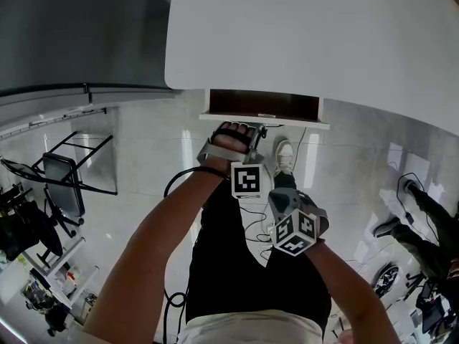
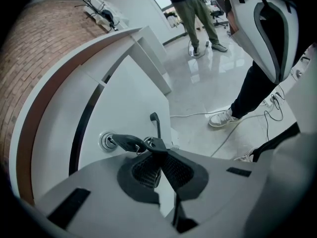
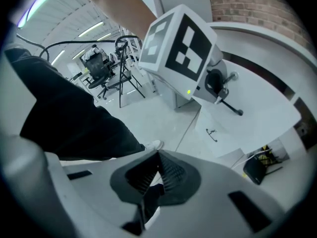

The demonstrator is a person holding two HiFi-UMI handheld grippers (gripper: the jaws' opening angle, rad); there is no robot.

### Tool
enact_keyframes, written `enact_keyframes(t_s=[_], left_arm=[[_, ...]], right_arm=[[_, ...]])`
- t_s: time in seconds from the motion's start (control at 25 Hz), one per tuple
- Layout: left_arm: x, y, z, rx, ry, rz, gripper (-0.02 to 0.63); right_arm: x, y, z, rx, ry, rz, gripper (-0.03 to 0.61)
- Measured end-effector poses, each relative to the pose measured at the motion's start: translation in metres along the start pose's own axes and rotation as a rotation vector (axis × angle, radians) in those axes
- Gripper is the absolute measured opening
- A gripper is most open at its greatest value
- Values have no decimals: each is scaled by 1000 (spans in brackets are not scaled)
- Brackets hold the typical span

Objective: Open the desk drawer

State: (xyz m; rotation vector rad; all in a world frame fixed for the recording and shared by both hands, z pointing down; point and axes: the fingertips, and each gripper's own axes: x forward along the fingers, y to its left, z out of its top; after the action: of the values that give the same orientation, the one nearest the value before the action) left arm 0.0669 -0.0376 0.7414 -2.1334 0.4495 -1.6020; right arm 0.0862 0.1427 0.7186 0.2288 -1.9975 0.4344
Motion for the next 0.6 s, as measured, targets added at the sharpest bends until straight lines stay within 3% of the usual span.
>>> enact_keyframes(t_s=[0.16, 0.24, 0.36, 0.6], left_arm=[[-2, -9, 2, -20, -10, -42, 12], [-3, 2, -2, 17, 11, 20, 12], [-3, 0, -1, 19, 12, 13, 12], [-2, 15, -4, 68, 38, 102, 11]], right_arm=[[-1, 1, 2, -13, 0, 6, 15], [-1, 1, 4, -18, -4, 8, 15], [-1, 0, 5, -20, -6, 8, 15], [-2, -5, 6, -16, -10, 3, 15]])
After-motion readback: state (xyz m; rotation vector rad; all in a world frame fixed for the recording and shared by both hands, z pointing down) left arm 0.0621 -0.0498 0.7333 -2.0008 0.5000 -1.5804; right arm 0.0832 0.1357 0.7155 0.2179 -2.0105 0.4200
